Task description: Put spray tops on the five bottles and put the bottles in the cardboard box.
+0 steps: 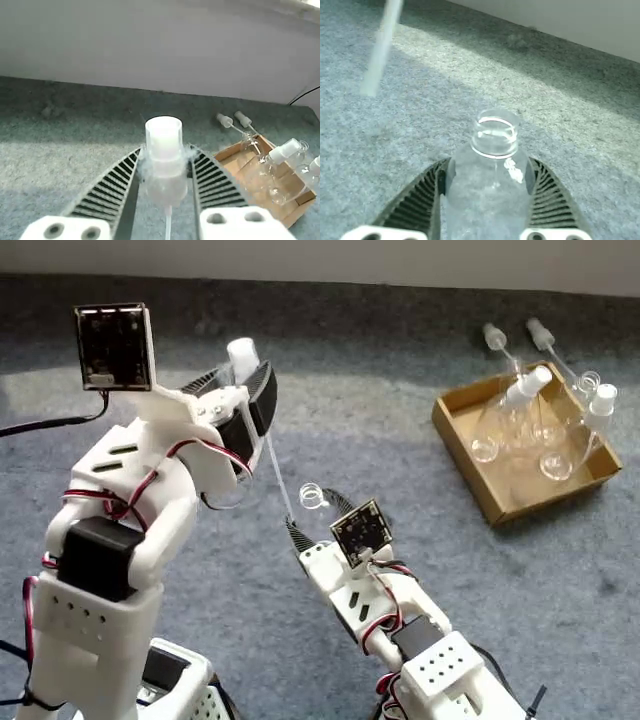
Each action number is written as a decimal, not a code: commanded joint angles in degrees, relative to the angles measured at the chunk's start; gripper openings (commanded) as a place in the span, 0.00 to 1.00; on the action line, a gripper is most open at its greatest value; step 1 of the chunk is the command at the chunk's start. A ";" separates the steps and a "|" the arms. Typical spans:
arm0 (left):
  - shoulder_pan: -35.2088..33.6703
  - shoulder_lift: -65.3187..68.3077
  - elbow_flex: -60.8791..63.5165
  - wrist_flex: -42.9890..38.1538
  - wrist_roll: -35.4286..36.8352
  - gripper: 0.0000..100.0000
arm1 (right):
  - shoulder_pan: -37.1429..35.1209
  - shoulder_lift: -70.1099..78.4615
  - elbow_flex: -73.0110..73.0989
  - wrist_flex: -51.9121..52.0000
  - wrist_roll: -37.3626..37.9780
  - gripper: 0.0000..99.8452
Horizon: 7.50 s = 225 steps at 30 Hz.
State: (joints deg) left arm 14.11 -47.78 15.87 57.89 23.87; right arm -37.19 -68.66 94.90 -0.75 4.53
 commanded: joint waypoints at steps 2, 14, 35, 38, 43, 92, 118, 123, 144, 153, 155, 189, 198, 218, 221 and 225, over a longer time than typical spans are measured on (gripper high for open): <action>1.45 -4.53 9.63 -16.35 0.88 0.04 | -0.40 -1.10 0.22 -1.45 -0.53 0.10; 5.76 -15.34 27.21 -32.35 -6.51 0.04 | -0.40 -1.10 0.22 -1.45 -0.53 0.10; 5.49 -20.00 39.78 -36.75 -7.56 0.01 | -0.31 -1.10 0.22 -1.45 -0.53 0.10; 8.48 -26.15 46.29 -36.75 -7.65 0.01 | -0.13 -1.10 0.22 -1.45 -0.53 0.10; 11.47 -33.63 54.81 -36.84 -7.65 0.01 | -0.13 -1.10 0.22 -1.45 -0.53 0.10; 15.43 -34.59 71.34 -44.48 -14.51 0.01 | 1.80 -1.10 0.22 -1.45 -0.09 0.10; 12.09 -34.59 74.33 -38.95 -14.68 0.01 | 1.80 -1.10 0.22 -1.45 -0.09 0.10; 11.82 -34.59 73.89 -38.86 -14.77 0.13 | 1.80 -1.10 0.22 -1.36 -0.09 0.10; 8.40 -35.21 66.07 -31.56 -14.77 0.17 | 2.07 -1.10 0.22 -1.36 -0.09 0.10; 8.40 -35.21 48.13 -7.38 -14.68 0.17 | 2.07 -1.10 0.22 -1.36 -0.09 0.10; 8.40 -35.21 45.58 -3.34 -14.68 0.17 | 2.07 -1.10 0.22 -1.36 -0.09 0.10; -19.82 -51.21 32.31 27.43 -23.38 0.00 | 10.07 -1.10 -8.48 7.43 -0.44 0.10; -19.82 -57.10 43.56 27.43 -23.47 0.00 | 19.12 -1.10 -29.23 26.24 -0.53 0.10; -19.74 -57.10 74.24 16.35 -23.30 0.00 | 49.45 -0.48 -45.23 18.07 -0.09 0.09; -19.82 -57.10 76.26 16.44 -23.12 0.00 | 51.12 0.40 -45.32 17.10 0.00 0.09; -19.82 -57.10 78.37 16.44 -23.12 0.00 | 53.32 7.96 -46.64 16.31 -0.18 0.09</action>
State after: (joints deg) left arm -5.23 -104.22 93.32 75.30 0.92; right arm 14.07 -65.67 53.05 17.80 4.62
